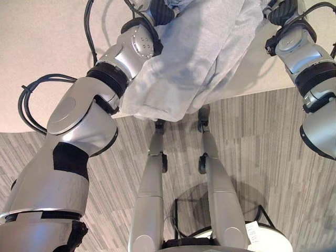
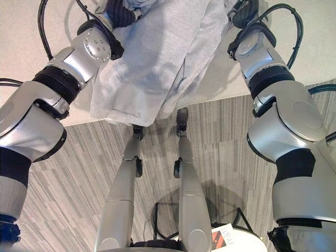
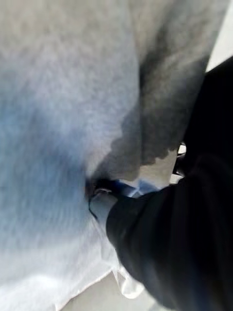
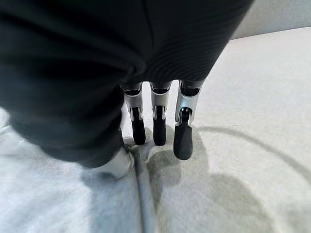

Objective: Hang the clothes on the sofa on the clothes rack.

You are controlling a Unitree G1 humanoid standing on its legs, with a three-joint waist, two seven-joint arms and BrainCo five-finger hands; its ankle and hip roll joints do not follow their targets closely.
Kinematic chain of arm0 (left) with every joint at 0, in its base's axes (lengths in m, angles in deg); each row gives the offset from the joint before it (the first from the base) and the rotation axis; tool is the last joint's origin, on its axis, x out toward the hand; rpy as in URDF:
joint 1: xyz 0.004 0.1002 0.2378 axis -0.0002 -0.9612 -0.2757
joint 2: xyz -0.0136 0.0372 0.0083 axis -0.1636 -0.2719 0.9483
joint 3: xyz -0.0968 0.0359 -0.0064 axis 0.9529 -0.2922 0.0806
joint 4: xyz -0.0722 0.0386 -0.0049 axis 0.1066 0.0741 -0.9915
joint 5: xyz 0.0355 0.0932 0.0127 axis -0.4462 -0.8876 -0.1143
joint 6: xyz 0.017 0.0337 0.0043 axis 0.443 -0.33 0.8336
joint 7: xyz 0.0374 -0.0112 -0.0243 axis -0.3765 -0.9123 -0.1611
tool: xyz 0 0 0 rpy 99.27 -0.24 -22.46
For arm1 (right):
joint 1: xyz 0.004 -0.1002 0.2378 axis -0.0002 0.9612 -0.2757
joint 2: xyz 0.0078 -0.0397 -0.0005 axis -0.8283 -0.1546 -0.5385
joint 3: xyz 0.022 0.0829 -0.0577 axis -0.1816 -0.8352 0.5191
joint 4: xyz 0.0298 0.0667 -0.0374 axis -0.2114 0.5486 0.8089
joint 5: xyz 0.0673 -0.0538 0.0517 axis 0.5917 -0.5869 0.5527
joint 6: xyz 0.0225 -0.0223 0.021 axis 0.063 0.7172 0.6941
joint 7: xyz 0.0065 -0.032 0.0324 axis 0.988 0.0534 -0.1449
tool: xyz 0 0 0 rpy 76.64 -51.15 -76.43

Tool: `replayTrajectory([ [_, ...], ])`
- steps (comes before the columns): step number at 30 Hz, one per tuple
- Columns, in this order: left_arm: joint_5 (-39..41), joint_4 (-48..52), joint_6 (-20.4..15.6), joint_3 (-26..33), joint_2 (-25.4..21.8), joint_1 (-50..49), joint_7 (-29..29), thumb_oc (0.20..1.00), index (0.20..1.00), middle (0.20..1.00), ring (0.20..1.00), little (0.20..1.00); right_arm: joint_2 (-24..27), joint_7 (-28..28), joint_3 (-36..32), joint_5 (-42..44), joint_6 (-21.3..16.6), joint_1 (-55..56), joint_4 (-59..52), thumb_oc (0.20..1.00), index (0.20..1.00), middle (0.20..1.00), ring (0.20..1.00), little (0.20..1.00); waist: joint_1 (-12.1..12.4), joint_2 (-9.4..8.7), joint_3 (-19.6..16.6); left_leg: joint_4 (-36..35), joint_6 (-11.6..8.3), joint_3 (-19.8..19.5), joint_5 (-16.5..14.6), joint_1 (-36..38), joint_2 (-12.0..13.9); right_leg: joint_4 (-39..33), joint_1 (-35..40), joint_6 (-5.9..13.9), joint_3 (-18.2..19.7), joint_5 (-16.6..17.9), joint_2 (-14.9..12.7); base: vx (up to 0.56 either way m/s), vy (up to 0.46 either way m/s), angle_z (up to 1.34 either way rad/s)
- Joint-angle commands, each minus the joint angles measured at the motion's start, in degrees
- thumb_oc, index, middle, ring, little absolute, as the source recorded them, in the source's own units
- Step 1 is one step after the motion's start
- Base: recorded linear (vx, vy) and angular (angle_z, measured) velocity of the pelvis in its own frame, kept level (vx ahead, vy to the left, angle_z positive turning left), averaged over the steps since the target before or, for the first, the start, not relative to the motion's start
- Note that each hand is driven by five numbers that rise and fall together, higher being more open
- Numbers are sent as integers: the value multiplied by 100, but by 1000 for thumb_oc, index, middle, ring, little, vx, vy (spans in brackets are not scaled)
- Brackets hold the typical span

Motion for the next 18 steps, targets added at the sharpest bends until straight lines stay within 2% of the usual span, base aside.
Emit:
replayTrajectory([
  [1,180,-47,-110,-19,-243,-1,155,200,200,200,200,200,-995,-436,-77,145,-705,-237,-1023,200,200,200,200,200,231,-204,10,-320,-100,-131,-397,612,-142,-43,1015,824,221,-537,-558,-7,20,-3],
  [6,219,426,-185,325,-586,-199,467,200,200,200,200,200,-561,16,-488,-93,-1026,51,-2463,200,200,200,200,200,185,-211,10,-320,-106,-72,-452,766,-135,-32,1135,837,236,-556,-549,-6,16,-8],
  [8,163,879,-296,676,-752,-418,789,200,200,200,200,200,-158,426,-997,-507,-1259,406,-3439,200,200,200,200,200,176,-173,6,-299,-112,-35,-496,914,-141,8,1281,847,239,-603,-548,-3,-19,-6],
  [13,34,1570,-434,1073,-857,-647,1178,200,200,200,200,200,335,826,-1692,-1180,-1342,854,-4312,200,200,200,200,200,190,-92,-150,-372,-122,2,-540,1259,-131,101,1533,841,207,-711,-557,-17,-40,8],
  [18,-55,2231,-546,1496,-1015,-919,1470,200,200,200,200,200,552,1110,-2385,-1475,-1456,1246,-4964,200,200,200,200,200,215,-19,-349,-417,-155,23,-598,1671,-93,248,1853,815,174,-867,-568,-14,-62,4],
])
